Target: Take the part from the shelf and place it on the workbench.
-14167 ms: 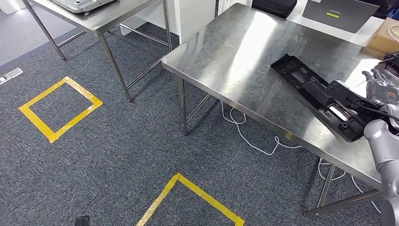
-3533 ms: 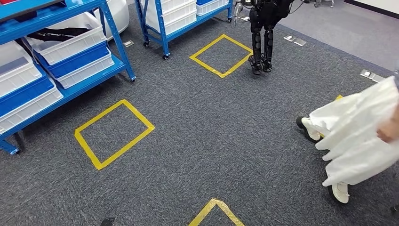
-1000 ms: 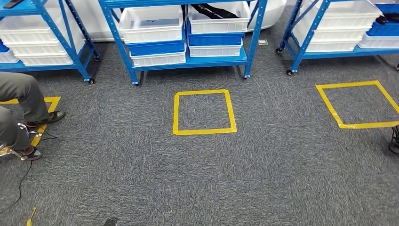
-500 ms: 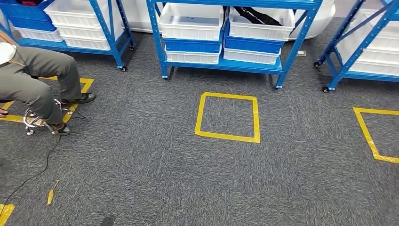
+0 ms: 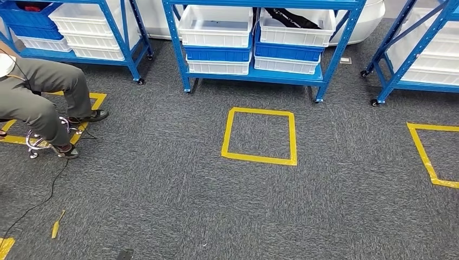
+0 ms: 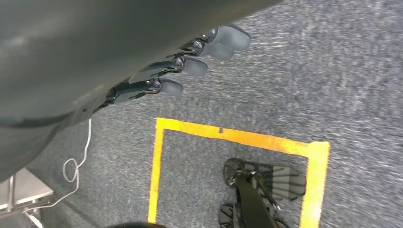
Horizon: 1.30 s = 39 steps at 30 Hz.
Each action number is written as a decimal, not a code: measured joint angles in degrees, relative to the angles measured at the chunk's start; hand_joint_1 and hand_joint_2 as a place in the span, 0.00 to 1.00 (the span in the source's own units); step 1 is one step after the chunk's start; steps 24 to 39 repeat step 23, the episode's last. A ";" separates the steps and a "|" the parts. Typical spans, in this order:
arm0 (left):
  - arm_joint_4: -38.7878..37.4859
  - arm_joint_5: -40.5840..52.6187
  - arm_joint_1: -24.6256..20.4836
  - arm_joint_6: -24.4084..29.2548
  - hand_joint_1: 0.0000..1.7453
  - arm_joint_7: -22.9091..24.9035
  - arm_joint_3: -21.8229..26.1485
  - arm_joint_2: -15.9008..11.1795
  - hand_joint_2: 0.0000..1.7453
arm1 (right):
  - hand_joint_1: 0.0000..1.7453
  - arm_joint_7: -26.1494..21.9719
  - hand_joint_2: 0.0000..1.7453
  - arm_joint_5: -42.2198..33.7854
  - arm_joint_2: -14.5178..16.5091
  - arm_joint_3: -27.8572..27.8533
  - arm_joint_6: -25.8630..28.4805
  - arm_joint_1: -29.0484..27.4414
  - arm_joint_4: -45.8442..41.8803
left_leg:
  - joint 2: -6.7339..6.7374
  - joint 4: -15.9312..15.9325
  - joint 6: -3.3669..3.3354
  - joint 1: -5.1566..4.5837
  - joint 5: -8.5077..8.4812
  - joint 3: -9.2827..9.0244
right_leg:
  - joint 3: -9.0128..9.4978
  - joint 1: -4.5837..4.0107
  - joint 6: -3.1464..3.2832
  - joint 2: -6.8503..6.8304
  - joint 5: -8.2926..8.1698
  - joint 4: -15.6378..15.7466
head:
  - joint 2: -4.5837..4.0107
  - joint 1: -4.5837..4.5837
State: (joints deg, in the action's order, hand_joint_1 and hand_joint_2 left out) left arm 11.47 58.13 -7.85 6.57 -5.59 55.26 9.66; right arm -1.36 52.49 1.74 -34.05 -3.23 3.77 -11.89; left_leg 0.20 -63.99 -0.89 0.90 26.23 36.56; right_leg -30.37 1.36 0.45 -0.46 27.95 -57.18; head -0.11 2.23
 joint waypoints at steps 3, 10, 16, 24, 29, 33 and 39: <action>0.00 0.10 -0.16 0.09 0.00 -0.33 0.00 0.02 0.00 | 0.00 0.01 0.00 0.11 0.16 -0.02 -0.02 0.06 0.00 | 0.45 4.96 -0.85 -0.67 -0.84 -2.30 | 0.27 -0.32 -0.65 -0.18 0.37 0.21 | 0.00 -0.05; 0.02 0.39 -0.66 -0.43 0.00 -1.07 0.02 0.63 0.00 | 0.00 0.50 0.00 0.33 0.07 -0.29 -0.01 0.03 -0.02 | -0.77 8.00 -2.26 -0.67 -1.78 -4.30 | -6.07 -0.58 -0.96 -0.07 5.60 -11.93 | 0.00 -0.40; 0.02 0.54 -0.77 -1.10 0.00 -0.93 0.02 1.26 0.00 | 0.00 0.60 0.00 0.40 -0.12 -0.52 0.07 -0.18 -0.01 | -1.78 7.87 -1.57 -1.27 -0.41 -5.82 | -2.02 -0.66 -1.96 0.24 -1.09 -0.59 | 0.00 -0.42; 0.11 0.48 -1.05 -1.10 0.00 -0.92 0.02 1.23 0.00 | 0.00 0.71 0.00 0.41 0.11 -1.05 0.05 -0.17 0.00 | -1.10 3.94 0.18 -1.12 2.51 -4.98 | 0.39 -0.25 0.72 0.53 -0.88 1.51 | 0.00 0.02; 0.11 0.48 -1.05 -1.10 0.00 -0.92 0.02 1.23 0.00 | 0.00 0.71 0.00 0.41 0.11 -1.05 0.05 -0.17 0.00 | -1.10 3.94 0.18 -1.12 2.51 -4.98 | 0.39 -0.25 0.72 0.53 -0.88 1.51 | 0.00 0.02; 0.11 0.48 -1.05 -1.10 0.00 -0.92 0.02 1.23 0.00 | 0.00 0.71 0.00 0.41 0.11 -1.05 0.05 -0.17 0.00 | -1.10 3.94 0.18 -1.12 2.51 -4.98 | 0.39 -0.25 0.72 0.53 -0.88 1.51 | 0.00 0.02; 0.11 0.48 -1.05 -1.10 0.00 -0.92 0.02 1.23 0.00 | 0.00 0.71 0.00 0.41 0.11 -1.05 0.05 -0.17 0.00 | -1.10 3.94 0.18 -1.12 2.51 -4.98 | 0.39 -0.25 0.72 0.53 -0.88 1.51 | 0.00 0.02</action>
